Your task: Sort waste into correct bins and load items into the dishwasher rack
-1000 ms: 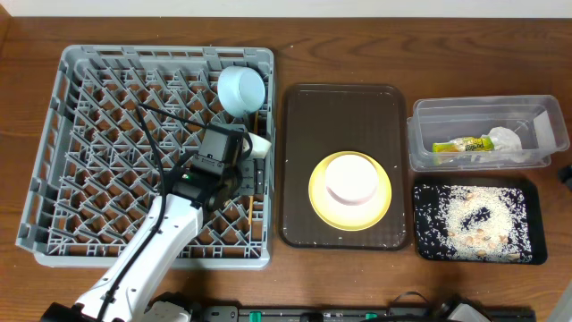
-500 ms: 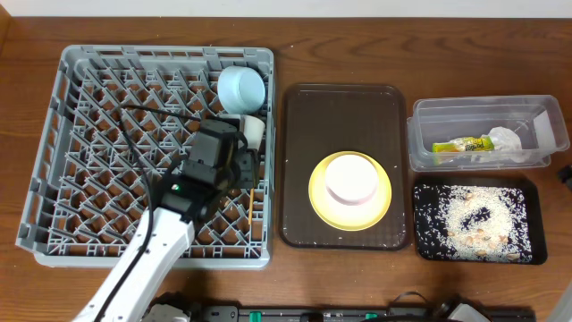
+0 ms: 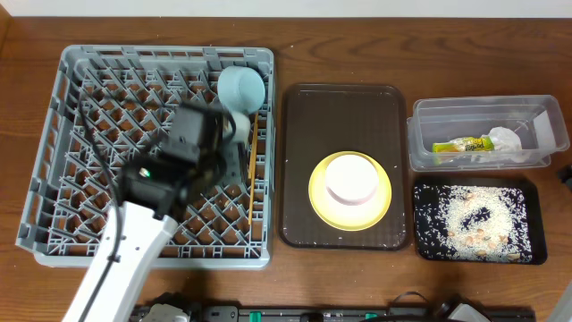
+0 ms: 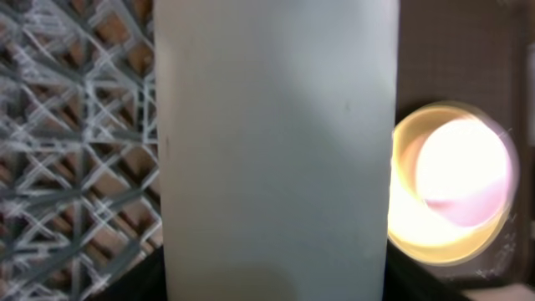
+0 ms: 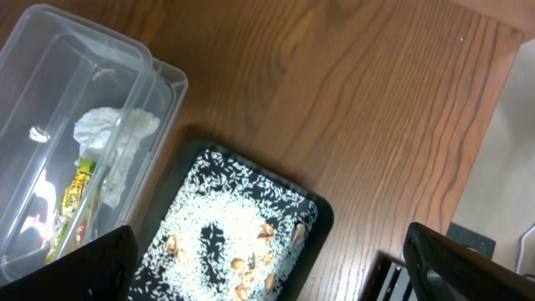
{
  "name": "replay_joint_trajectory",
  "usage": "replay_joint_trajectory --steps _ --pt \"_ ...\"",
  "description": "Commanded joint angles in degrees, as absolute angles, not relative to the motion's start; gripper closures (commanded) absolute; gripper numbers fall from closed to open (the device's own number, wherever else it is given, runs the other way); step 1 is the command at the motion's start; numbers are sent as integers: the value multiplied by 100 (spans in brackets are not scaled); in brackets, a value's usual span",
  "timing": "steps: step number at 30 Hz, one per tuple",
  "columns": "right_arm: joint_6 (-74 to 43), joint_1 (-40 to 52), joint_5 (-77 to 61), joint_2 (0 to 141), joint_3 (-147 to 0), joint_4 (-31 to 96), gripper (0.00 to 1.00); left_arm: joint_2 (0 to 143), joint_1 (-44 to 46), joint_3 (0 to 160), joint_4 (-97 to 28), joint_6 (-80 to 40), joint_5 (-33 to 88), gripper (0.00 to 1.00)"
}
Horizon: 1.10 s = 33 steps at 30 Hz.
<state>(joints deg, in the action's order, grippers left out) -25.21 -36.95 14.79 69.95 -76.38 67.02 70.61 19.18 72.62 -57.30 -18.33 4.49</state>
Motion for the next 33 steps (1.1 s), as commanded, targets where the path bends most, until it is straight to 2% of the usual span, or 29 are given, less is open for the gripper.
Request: replay_joint_trajectory --steps 1,7,10,18,23,33 --pt "-2521 -3758 1494 6976 -7655 6709 1 7502 1892 8479 -6388 -1800 375 52" --pt "-2521 -3758 1494 6976 -7655 6709 1 9223 1894 10086 -8501 -1802 381 52" --pt "-2521 -3758 1494 6976 -7655 6709 1 9992 1894 10328 -9008 -1776 381 52" --pt "-2521 -3758 1494 6976 -7655 6709 1 10927 1892 10328 -8493 -1651 311 52" --pt "-2521 -3758 1494 6976 -7655 6709 1 10958 1894 10326 -8077 -1653 292 52" --pt "-2519 -3758 1494 6976 -7655 6709 1 10958 1894 10326 -8066 -1653 292 51"
